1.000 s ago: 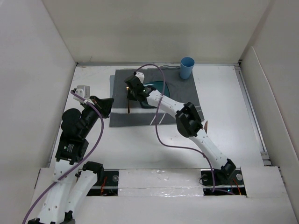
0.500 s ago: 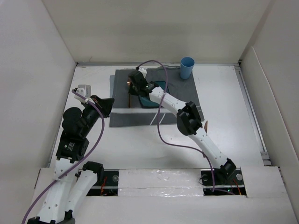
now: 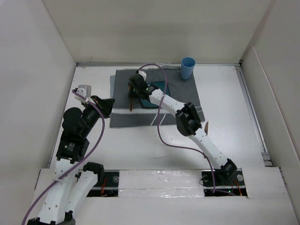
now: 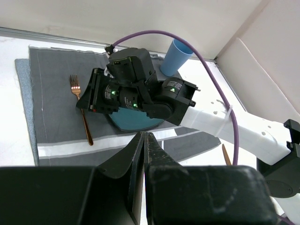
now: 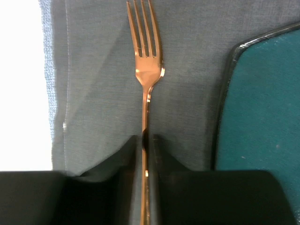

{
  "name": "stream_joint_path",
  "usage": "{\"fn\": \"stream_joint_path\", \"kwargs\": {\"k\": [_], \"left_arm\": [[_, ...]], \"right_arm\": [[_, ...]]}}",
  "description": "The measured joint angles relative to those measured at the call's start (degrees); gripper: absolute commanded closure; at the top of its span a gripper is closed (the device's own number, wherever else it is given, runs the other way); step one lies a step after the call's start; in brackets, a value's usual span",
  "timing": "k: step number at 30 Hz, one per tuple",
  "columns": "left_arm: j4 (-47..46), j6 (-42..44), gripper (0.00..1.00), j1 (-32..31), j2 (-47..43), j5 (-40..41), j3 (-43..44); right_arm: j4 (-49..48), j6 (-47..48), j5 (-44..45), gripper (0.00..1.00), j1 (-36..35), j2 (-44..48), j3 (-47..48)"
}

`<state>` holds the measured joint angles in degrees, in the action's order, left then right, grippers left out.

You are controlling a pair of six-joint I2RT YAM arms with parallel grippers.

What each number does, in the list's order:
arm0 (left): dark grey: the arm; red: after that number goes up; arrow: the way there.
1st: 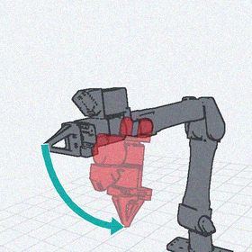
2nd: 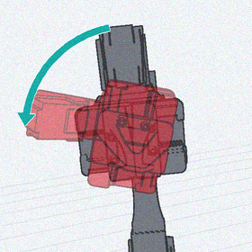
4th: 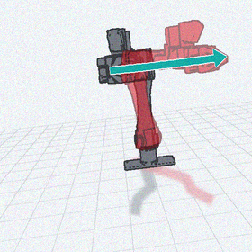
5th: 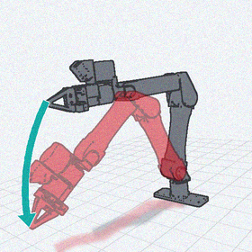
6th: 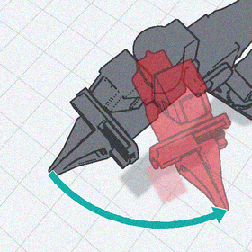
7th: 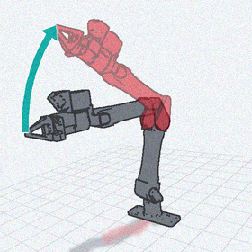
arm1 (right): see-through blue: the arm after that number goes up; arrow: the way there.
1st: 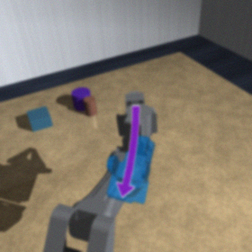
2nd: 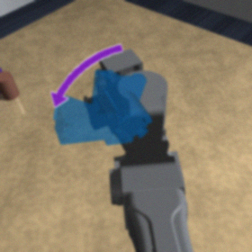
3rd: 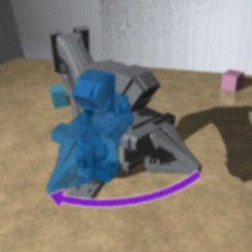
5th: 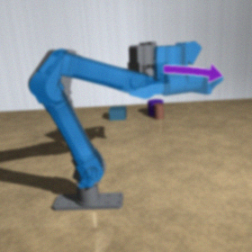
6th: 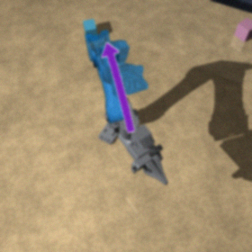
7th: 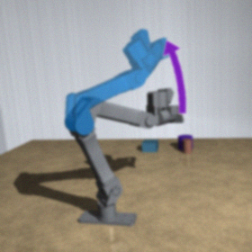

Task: Set the dinner table for one person

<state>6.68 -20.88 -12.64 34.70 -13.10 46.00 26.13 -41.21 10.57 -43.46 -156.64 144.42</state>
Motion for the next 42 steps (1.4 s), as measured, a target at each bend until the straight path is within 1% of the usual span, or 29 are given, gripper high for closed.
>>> {"fn": "stream_joint_path", "kwargs": {"k": [1,2,4,8,11,12,14,15,19,22,24,26,28,29,31,32,34,36,39,41,42], "left_arm": [[0.00,0.00,1.00,0.00,0.00,0.00,0.00],[0.00,0.00,0.99,0.00,0.02,0.00,0.00],[0.00,0.00,0.99,0.00,0.04,-0.04,0.00],[0.00,0.00,0.97,0.00,0.02,-0.09,0.00],[0.00,-0.02,0.97,0.00,-0.15,-0.20,0.00],[0.00,-0.02,0.97,0.00,-0.28,-0.15,0.00],[0.00,-0.02,0.97,0.00,-0.48,-0.11,0.00],[0.00,-0.02,0.97,0.00,-0.59,-0.11,0.00],[-0.02,-0.04,0.97,0.00,-0.79,-0.15,0.00],[-0.04,-0.20,0.97,0.00,-0.81,-0.57,0.02],[-0.04,-0.48,0.97,0.00,-0.70,-1.55,0.11],[-0.07,-0.79,0.97,0.00,-0.31,-2.60,0.83],[-0.31,-1.07,0.96,0.00,0.20,-3.67,1.79],[-0.61,-1.18,0.96,0.00,0.28,-4.20,2.14],[-0.98,-1.49,0.94,0.00,0.33,-5.01,2.49],[-1.09,-1.60,0.94,0.00,0.11,-5.35,2.56],[-1.11,-1.73,0.93,0.00,-0.09,-5.97,2.67],[-1.29,-1.84,0.92,0.00,-0.48,-6.67,2.69],[-1.29,-2.14,0.91,0.00,-1.40,-7.45,2.69],[-1.29,-2.25,0.91,0.00,-2.25,-7.87,2.73],[-1.36,-2.34,0.90,0.00,-2.89,-8.04,2.73]], "right_arm": [[-0.42,0.39,-0.09,0.63,0.00,0.26,-0.20],[-0.50,0.76,-0.09,0.54,0.00,0.28,-0.22],[-1.03,1.46,-0.04,0.52,0.00,2.03,-1.64],[-1.77,3.91,0.20,0.50,-0.11,9.79,-9.46],[-4.39,6.56,0.90,0.72,-0.26,19.63,-17.27],[-5.81,7.45,1.46,0.85,-0.42,23.67,-20.68],[-8.61,9.84,3.21,0.96,-0.96,32.61,-27.82],[-11.10,10.99,4.09,1.00,-1.33,37.73,-32.63],[-17.22,14.60,7.56,1.00,-2.97,60.41,-55.71],[-16.87,14.62,10.71,1.00,-3.80,76.50,-73.18],[-14.01,12.66,12.50,1.00,-3.89,85.72,-84.00],[-8.04,9.09,14.10,1.00,-3.89,94.03,-93.98],[0.46,5.14,14.69,0.92,-3.96,102.38,-101.85],[4.44,2.97,14.67,0.87,-4.02,106.77,-104.76],[11.98,-1.68,14.67,0.61,-4.04,115.14,-107.84],[14.67,-3.80,14.71,0.51,-3.89,118.05,-108.24],[18.60,-6.88,14.40,0.45,-2.97,123.05,-108.26],[21.22,-9.07,14.21,0.37,-1.38,123.58,-107.78],[24.17,-10.23,13.29,0.36,2.69,117.81,-106.55],[25.27,-10.03,11.85,0.36,6.45,110.75,-105.11],[25.53,-10.01,11.30,0.37,7.89,106.99,-104.48]]}}
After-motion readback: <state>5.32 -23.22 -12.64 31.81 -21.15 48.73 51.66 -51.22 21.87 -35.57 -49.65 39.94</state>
